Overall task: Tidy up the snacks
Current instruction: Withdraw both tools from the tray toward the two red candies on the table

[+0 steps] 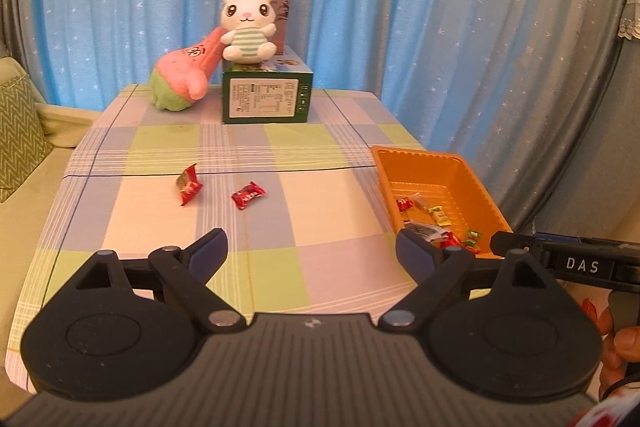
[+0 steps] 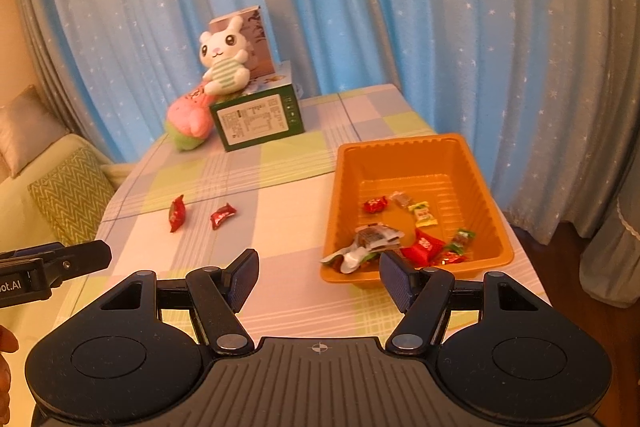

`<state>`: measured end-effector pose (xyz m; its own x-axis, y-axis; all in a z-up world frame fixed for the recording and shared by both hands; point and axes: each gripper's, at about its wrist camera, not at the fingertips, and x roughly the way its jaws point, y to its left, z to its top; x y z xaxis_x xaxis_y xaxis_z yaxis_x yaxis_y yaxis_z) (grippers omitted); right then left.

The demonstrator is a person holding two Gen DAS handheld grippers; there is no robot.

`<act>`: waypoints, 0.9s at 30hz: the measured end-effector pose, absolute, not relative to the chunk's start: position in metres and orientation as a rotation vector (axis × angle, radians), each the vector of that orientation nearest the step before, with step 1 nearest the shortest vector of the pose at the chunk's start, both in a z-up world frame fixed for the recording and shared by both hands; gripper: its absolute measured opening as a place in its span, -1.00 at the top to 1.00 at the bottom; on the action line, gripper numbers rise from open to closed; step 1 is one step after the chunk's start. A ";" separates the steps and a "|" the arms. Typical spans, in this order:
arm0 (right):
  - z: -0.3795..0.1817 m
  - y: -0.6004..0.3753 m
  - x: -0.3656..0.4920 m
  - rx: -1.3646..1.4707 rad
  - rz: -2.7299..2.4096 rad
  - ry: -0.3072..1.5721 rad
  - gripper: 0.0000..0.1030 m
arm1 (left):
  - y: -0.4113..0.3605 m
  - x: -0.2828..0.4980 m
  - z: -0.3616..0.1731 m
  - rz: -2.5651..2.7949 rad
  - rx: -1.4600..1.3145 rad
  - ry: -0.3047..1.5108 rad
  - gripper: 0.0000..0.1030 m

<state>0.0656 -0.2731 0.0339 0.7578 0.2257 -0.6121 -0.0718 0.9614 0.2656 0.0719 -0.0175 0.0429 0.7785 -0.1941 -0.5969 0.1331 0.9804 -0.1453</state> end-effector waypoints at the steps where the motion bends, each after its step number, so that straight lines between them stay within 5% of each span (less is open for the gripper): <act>1: 0.034 -0.271 0.066 0.230 0.168 0.694 -0.30 | -0.016 0.072 0.043 -0.173 -0.099 0.656 -0.74; 27: 0.004 -0.211 0.100 0.212 0.306 0.733 -0.30 | 0.050 0.088 0.019 -0.043 -0.116 0.674 -0.74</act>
